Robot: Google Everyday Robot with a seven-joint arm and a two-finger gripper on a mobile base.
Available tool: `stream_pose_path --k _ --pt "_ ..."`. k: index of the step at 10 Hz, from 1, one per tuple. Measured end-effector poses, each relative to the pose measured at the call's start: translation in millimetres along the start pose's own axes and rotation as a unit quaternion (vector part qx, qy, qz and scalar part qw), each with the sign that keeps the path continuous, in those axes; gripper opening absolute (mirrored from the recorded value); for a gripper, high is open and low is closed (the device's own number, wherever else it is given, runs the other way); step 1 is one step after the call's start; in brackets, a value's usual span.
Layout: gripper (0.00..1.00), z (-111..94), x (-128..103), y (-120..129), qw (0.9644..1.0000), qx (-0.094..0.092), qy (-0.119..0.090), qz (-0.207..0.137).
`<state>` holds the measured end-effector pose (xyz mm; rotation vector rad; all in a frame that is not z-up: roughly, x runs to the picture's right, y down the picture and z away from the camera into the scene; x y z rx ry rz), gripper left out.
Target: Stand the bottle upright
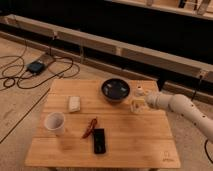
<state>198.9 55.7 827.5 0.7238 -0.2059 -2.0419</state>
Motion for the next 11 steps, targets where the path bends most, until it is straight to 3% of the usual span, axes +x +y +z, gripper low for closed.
stream_pose_path --k 1,3,7,11 --pt "0.55 0 -1 0 1.0 -0.001 0.001 0.002" --pt "0.68 1 -2 1 1.0 -0.003 0.002 0.001" --pt "0.68 1 -9 -5 1.0 0.004 -0.008 -0.003" --pt "0.68 -2 -13 -3 0.9999 -0.001 -0.011 0.0"
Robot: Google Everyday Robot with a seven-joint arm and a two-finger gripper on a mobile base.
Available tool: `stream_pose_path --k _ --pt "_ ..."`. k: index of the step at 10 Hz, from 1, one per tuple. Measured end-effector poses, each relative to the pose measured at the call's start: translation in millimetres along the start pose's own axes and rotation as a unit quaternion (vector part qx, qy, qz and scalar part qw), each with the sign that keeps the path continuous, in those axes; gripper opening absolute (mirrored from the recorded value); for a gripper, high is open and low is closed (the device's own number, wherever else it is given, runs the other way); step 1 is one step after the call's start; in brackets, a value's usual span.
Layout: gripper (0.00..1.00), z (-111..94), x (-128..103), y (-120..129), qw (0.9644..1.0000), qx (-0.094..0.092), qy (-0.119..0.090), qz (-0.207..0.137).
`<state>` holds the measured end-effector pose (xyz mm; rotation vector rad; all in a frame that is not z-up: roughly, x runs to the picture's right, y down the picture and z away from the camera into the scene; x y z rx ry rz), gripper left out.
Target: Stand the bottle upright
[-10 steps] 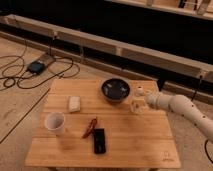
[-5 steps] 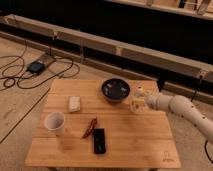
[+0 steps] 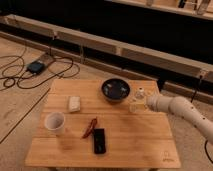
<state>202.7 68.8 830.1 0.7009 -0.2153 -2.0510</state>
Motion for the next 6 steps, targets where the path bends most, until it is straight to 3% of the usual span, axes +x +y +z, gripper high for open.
stream_pose_path --k 6 --pt "0.68 -18 -3 8 0.9996 -0.013 -0.022 -0.015"
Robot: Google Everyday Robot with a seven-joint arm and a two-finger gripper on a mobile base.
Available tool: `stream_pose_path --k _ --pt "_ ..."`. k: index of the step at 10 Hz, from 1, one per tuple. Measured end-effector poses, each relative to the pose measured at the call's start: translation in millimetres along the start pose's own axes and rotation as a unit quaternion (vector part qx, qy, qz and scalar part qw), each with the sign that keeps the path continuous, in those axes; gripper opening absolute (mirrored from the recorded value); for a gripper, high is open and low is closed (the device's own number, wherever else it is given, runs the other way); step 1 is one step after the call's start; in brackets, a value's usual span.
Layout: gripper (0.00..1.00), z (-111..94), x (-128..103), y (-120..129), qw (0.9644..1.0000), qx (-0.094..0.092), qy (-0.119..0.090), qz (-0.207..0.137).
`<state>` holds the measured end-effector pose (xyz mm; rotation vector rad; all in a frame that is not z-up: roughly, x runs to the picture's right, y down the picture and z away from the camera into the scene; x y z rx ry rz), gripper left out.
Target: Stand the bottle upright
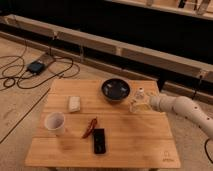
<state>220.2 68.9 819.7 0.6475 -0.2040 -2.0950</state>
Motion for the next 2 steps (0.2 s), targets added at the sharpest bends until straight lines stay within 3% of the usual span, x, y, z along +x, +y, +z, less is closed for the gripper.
stream_pose_path --k 2 --pt "0.68 0.7 0.1 -0.6 1.0 0.001 0.0 0.0"
